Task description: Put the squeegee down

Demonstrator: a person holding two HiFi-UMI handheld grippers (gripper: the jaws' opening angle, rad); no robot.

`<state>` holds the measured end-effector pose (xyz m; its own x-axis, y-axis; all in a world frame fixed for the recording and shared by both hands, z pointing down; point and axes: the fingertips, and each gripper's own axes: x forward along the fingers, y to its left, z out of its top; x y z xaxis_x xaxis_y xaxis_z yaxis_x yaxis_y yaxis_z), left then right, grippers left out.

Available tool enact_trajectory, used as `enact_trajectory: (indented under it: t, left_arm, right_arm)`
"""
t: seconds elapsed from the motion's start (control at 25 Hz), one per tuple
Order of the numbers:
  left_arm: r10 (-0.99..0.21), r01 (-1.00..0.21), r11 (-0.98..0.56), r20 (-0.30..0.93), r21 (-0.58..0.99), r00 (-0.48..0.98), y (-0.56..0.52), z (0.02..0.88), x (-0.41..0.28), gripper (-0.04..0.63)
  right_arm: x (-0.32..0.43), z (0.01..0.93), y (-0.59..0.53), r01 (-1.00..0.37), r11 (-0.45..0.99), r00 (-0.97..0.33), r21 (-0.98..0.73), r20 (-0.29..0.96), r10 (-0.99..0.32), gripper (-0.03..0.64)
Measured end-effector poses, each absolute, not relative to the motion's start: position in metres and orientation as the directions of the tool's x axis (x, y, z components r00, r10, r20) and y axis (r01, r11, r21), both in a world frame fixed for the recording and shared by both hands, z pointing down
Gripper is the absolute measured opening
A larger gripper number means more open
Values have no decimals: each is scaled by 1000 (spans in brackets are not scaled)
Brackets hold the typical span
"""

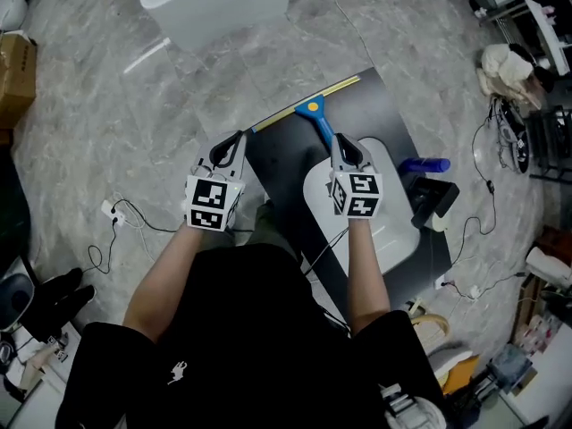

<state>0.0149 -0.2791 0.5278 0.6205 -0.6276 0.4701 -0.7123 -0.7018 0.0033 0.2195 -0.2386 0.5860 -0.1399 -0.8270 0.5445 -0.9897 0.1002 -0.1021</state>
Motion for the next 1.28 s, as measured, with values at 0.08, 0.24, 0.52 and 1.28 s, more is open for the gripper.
enact_trajectory:
  t: [0.08,0.24,0.52,1.28]
  left_arm:
    - [-601,-676,-737,447,11,662,-272,519,14,2]
    - [-540,-594,-804,391,22,745,-255,501,9,2]
    - [-433,-457,-889,299,12,850,-225,463,-13,2]
    - [-294,-297,-955,149,-3,944,-179,384,-79,2]
  right_arm:
    - [216,568,-219,-993,46,-94,-106,520,-849,2]
    - [209,524,-178,-991,-77,19,-110,452,-892,2]
    - [173,460,-112,-967,-232,186,-104,331,-925,2]
    - [69,370,-5,-917,-387,358,-103,222,-907,2]
